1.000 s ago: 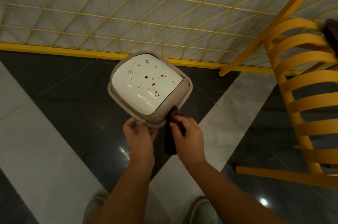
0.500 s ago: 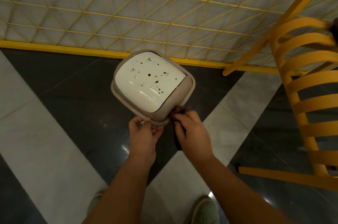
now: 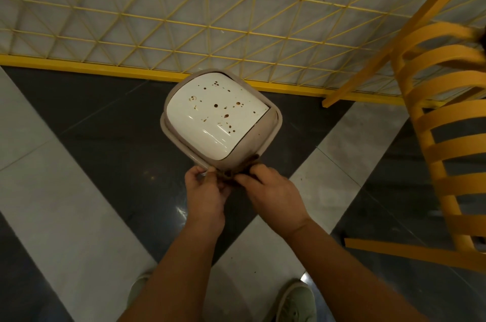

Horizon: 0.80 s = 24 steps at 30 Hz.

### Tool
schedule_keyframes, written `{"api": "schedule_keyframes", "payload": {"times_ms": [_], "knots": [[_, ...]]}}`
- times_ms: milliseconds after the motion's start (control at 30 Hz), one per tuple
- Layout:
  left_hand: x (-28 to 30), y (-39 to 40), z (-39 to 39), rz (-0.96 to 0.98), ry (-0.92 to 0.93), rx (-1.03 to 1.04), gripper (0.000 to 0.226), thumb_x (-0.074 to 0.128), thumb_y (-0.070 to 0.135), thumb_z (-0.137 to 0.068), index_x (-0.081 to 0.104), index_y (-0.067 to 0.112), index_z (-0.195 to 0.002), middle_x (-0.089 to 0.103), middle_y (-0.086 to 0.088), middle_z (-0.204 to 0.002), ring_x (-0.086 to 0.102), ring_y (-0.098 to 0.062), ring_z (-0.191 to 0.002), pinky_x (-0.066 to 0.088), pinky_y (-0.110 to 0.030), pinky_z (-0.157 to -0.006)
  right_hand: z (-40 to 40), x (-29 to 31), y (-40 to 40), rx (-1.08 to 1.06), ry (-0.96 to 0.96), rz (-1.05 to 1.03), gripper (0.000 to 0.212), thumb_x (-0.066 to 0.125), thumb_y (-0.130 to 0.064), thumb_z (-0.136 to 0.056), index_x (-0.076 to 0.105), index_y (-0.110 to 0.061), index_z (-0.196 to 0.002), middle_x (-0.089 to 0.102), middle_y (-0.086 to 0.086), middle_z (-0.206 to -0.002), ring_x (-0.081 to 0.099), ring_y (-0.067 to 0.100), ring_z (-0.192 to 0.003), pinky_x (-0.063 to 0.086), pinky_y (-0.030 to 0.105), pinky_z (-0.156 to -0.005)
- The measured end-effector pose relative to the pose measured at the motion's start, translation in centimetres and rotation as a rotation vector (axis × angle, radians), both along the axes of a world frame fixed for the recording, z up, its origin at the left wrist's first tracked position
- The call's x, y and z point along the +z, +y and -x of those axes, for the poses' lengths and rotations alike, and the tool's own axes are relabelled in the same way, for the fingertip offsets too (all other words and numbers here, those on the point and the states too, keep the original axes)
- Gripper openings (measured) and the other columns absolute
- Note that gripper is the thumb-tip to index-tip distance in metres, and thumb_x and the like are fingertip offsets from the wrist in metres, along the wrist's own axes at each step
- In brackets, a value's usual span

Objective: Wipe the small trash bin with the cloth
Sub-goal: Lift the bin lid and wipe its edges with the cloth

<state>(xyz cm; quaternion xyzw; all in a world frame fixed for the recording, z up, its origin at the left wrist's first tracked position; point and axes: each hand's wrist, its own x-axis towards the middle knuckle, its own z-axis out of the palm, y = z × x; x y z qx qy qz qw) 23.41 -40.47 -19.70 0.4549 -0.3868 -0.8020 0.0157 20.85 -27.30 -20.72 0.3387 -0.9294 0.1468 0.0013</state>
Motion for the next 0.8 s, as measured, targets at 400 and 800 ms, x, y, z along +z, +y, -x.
{"api": "schedule_keyframes", "payload": {"times_ms": [400, 800], "knots": [[-0.8, -0.7, 0.3, -0.033, 0.008, -0.001, 0.021, 0.045, 0.005, -0.098, 0.047, 0.026, -0.103, 0.061, -0.021, -0.116, 0.065, -0.03, -0.102, 0.054, -0.038, -0.083, -0.7, 0.3, -0.4, -0.121, -0.072, 0.173, 0.027, 0.047, -0.023, -0.088, 0.069, -0.016, -0.102, 0.063, 0.008, -0.095, 0.063, 0.02, -0.072, 0.056, 0.026, -0.057], [-0.3, 1.7, -0.5, -0.079, -0.01, 0.203, 0.019, 0.046, 0.018, -0.1, 0.052, 0.015, -0.117, 0.061, -0.017, -0.123, 0.062, -0.029, -0.112, 0.047, -0.041, -0.101, 0.4, 2.1, -1.4, -0.505, -0.17, 0.624, 0.033, 0.06, -0.018, -0.09, 0.051, -0.028, -0.12, 0.05, -0.008, -0.118, 0.046, -0.006, -0.107, 0.041, 0.01, -0.093]]}}
